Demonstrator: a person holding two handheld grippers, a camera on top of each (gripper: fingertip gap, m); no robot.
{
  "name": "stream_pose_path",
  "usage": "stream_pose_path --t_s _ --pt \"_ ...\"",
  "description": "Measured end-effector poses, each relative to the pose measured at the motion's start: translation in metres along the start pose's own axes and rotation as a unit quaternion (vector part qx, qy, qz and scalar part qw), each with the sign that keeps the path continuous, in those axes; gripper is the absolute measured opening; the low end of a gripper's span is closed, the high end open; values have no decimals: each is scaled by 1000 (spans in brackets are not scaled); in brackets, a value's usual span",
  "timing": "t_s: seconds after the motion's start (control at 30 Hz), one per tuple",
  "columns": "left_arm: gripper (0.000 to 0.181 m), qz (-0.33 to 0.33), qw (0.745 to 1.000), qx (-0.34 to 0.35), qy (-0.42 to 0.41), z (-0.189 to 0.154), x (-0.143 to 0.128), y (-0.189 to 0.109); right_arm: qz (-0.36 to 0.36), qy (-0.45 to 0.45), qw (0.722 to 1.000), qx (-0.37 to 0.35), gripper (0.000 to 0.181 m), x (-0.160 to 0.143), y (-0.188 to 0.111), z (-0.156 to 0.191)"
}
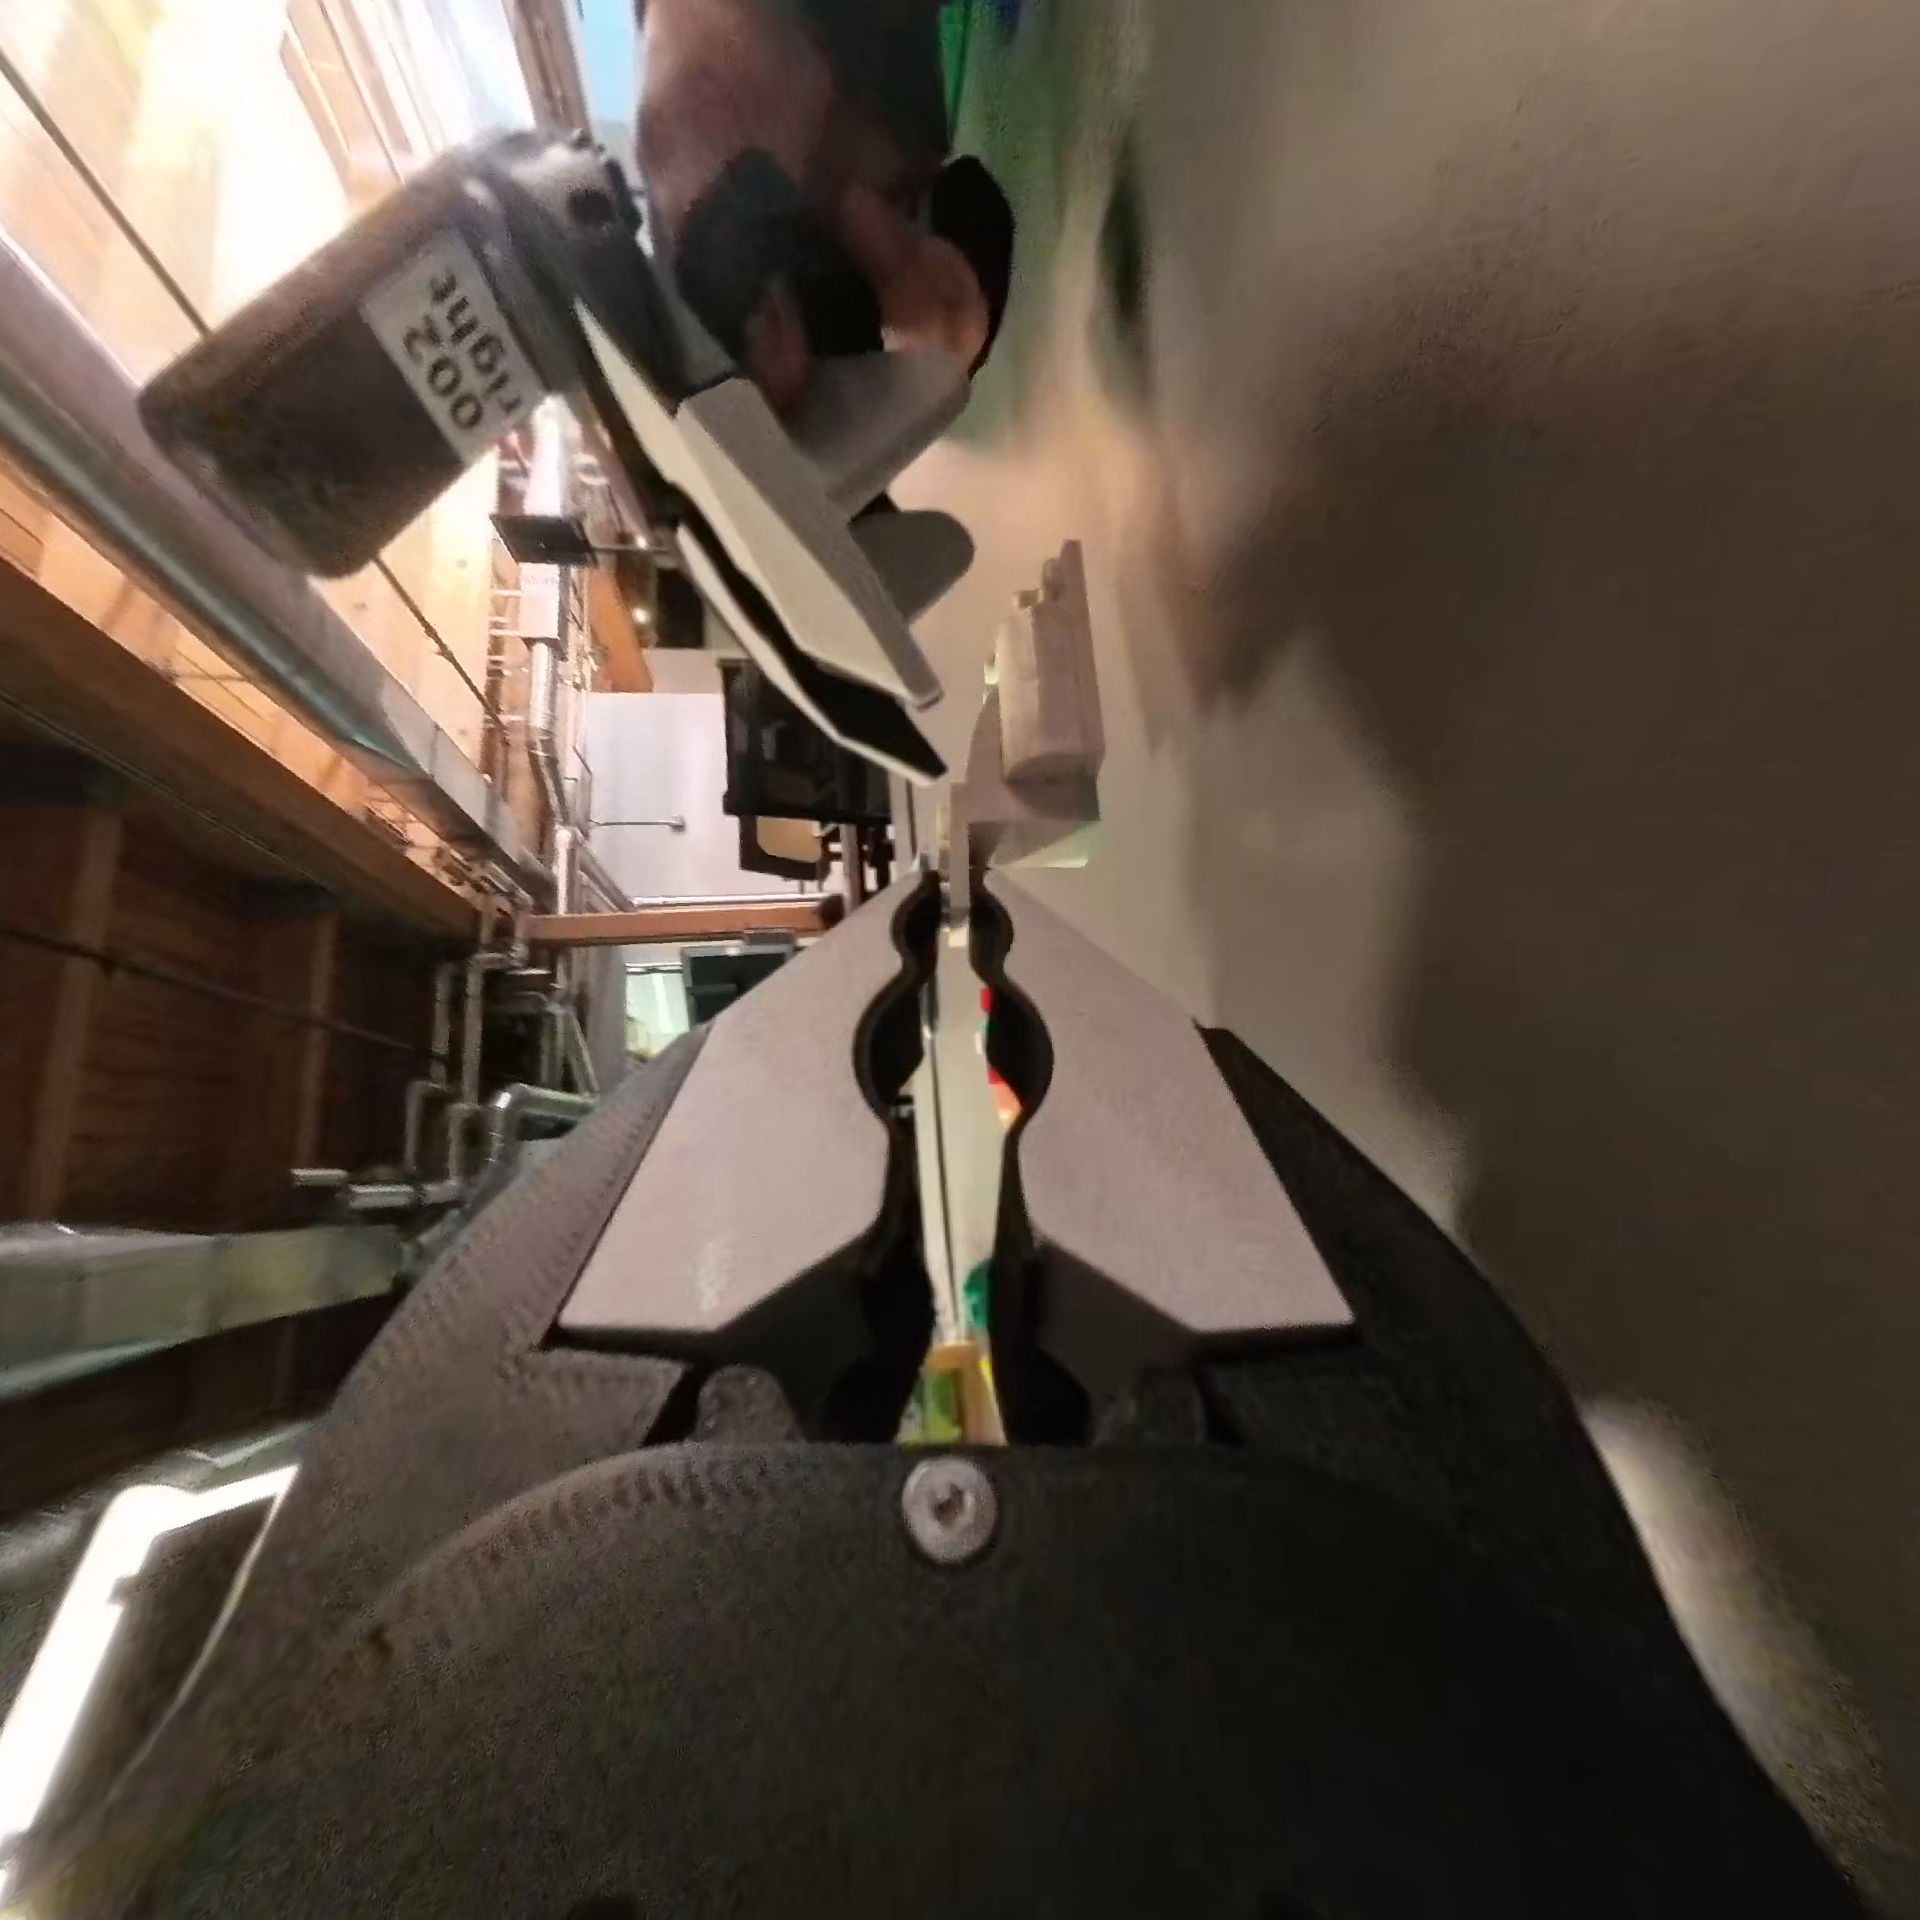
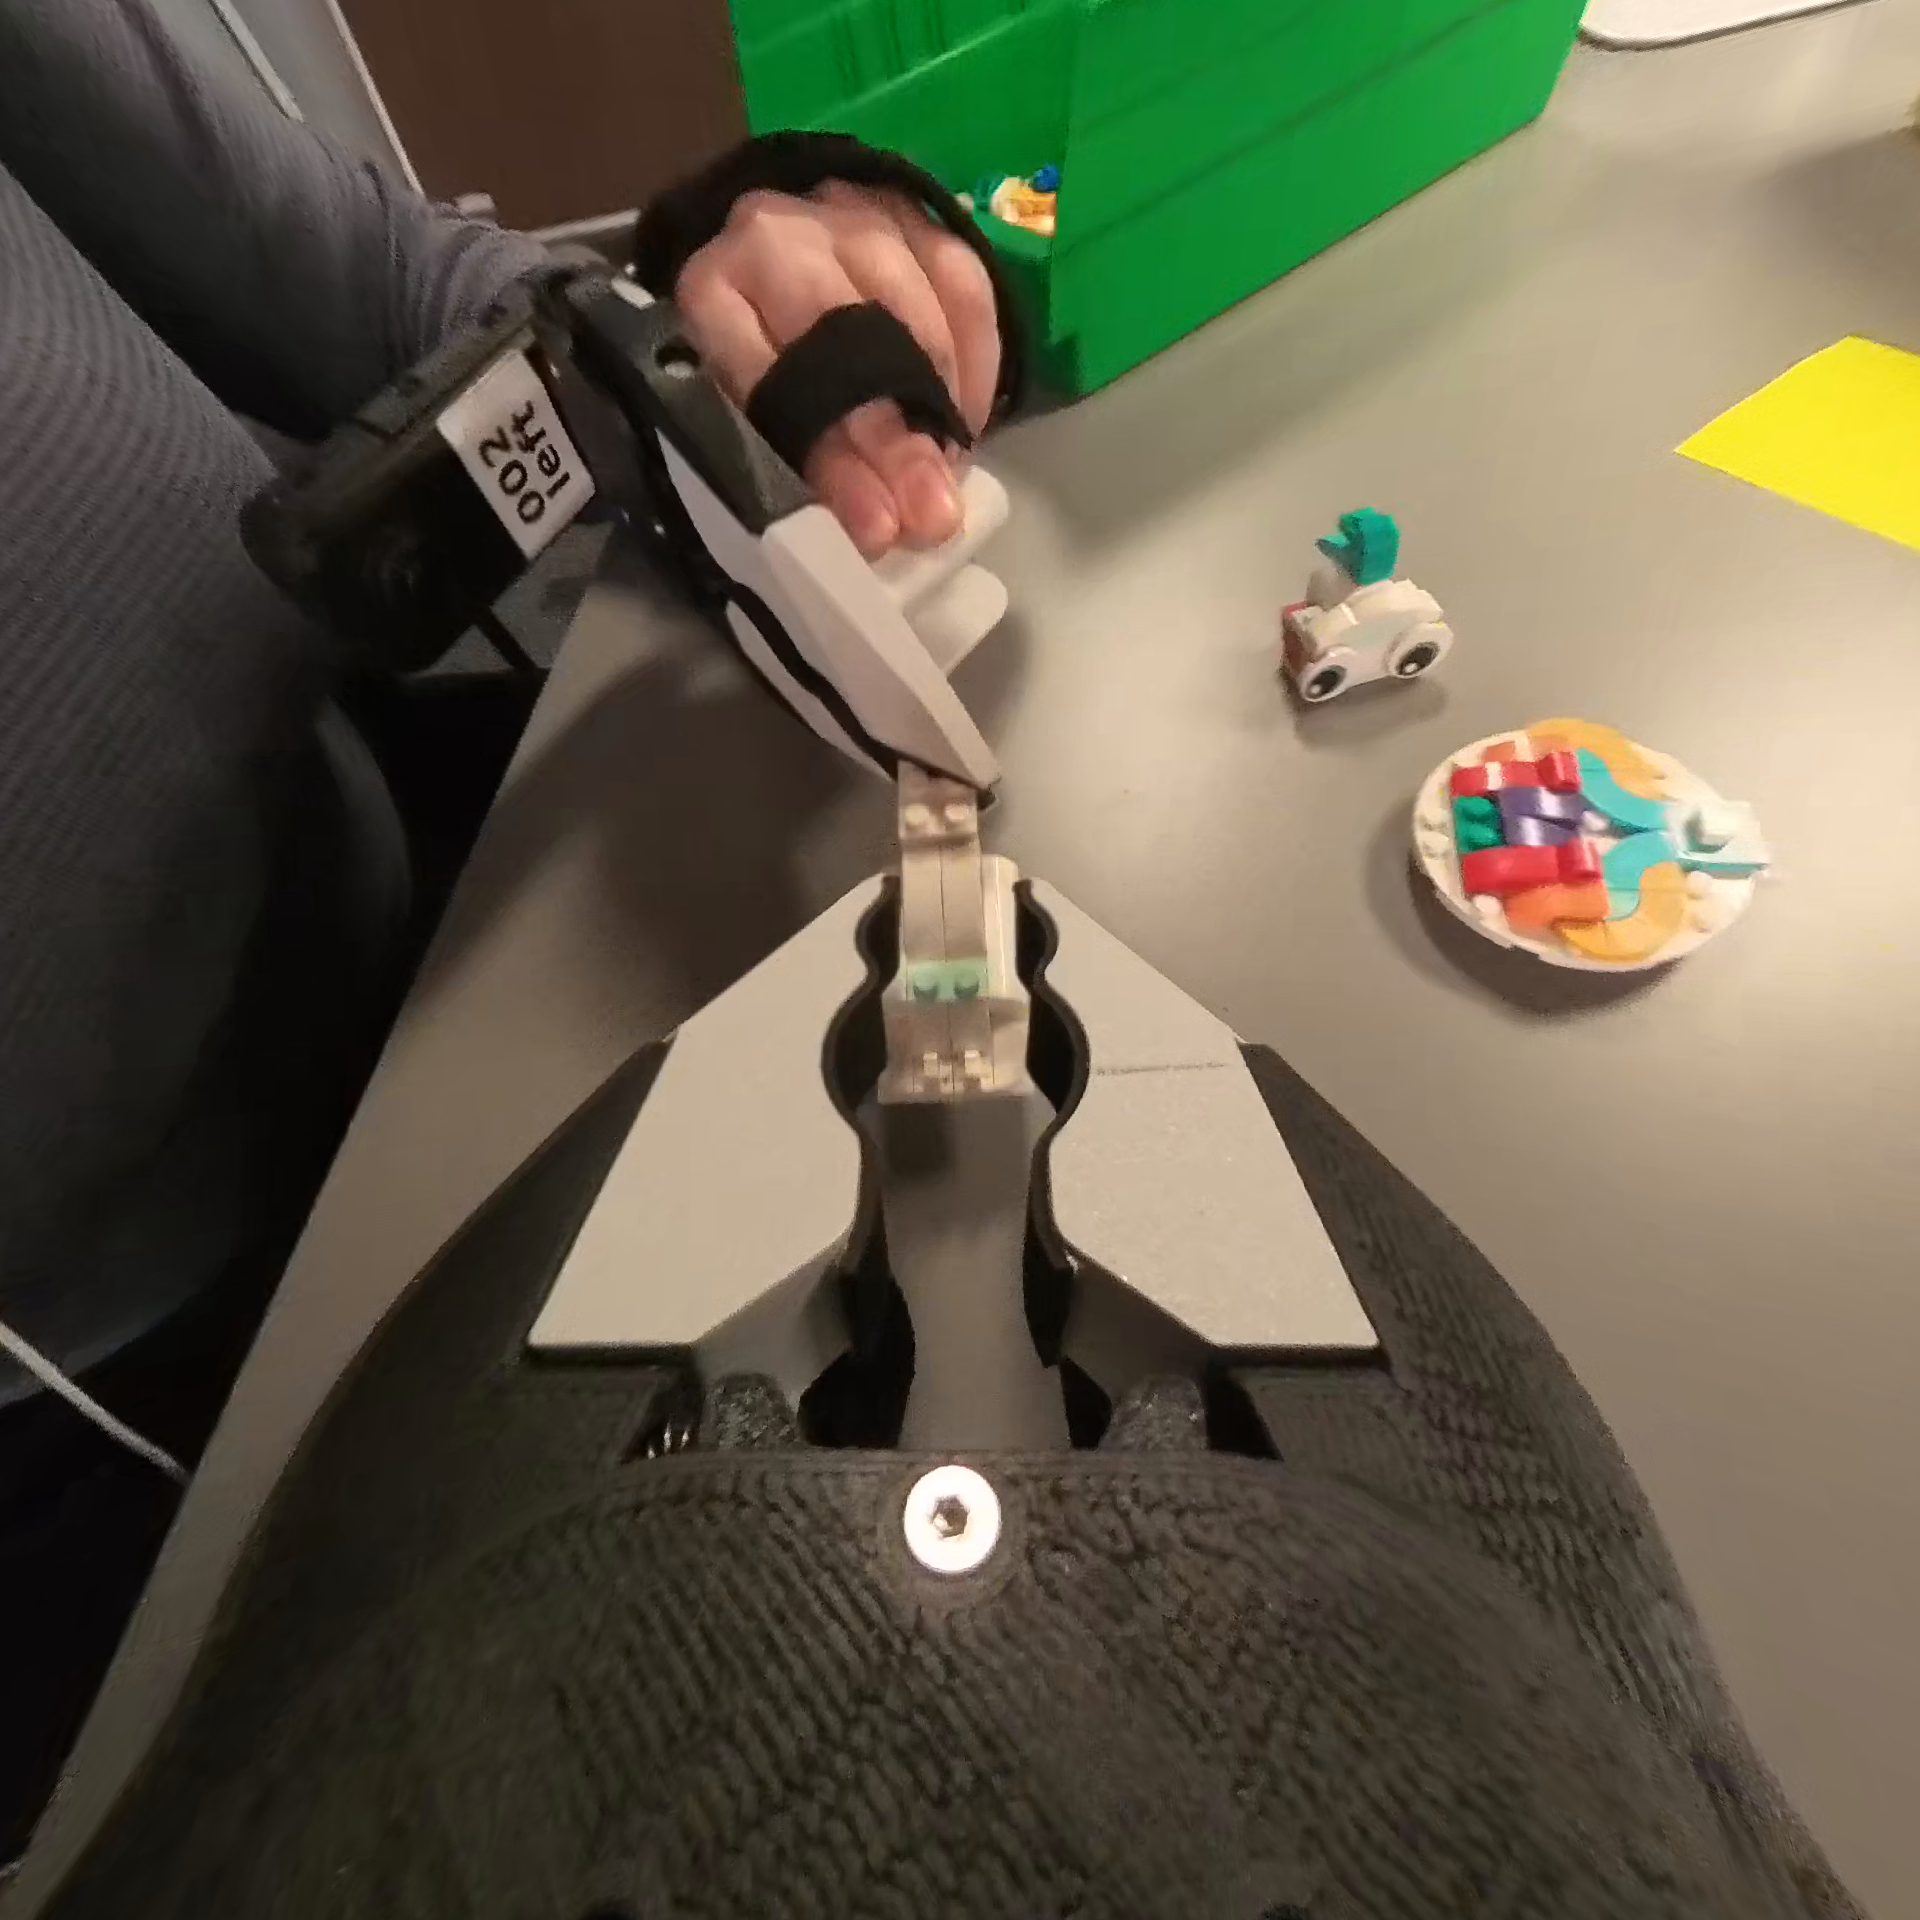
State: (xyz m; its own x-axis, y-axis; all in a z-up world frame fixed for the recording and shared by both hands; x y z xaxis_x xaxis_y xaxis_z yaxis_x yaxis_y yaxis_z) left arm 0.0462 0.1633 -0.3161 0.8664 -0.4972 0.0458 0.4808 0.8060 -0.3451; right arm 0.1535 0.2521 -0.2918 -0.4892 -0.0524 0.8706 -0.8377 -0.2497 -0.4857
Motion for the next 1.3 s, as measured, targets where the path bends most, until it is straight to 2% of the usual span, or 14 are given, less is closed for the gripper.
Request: stream_pose_path --t_s 0.13,0.3,0.37,0.5,0.57,0.6,0.67,0.77,0.93,1.3 --pt "4 11 999 1 39 0 7 0 28 -21 999 8 14 -1 6 9" --pt "4 16 999 -10 48 -1 7 1 61 -46 997 -16 20 -6 13 14" --pt "4 16 999 -28 40 -5 6 1 62 -66 996 -23 14 -8 15 16" --pt "7 14 1000 -25 7 -5 3 2 60 -74 995 -32 13 -8 18 14" --pt "44 17 1000 -22 5 -5 4 5 71 -72 995 -25 13 -12 22 14" --pt "43 23 999 -26 16 -6 4 5 67 -65 996 -18 13 -12 23 15" --pt "8 29 997 -52 46 -15 4 6 64 -58 996 -11 13 -12 24 15" --pt "5 28 998 -49 30 -12 5 2 43 -51 998 3 13 -9 23 17" --pt "4 29 999 22 25 5 9 -12 -44 -22 998 37 13 6 9 18" --pt "5 12 999 36 4 9 13 -17 -60 -36 997 43 12 11 -1 23"
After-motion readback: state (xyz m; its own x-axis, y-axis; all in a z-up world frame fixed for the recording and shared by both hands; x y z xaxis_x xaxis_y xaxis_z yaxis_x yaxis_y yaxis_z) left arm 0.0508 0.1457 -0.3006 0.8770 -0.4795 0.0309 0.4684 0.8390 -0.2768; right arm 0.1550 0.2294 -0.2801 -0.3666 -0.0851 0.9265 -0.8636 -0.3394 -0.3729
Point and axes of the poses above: each gripper's, where its closed fingertips meet, y out along the fingers, x out of its top, z = x × y across the jaws, the point moved 7 cm from there along -y, back along the fingers, and after that the axes turned 11 degrees about -x, right-handed, at the moved point
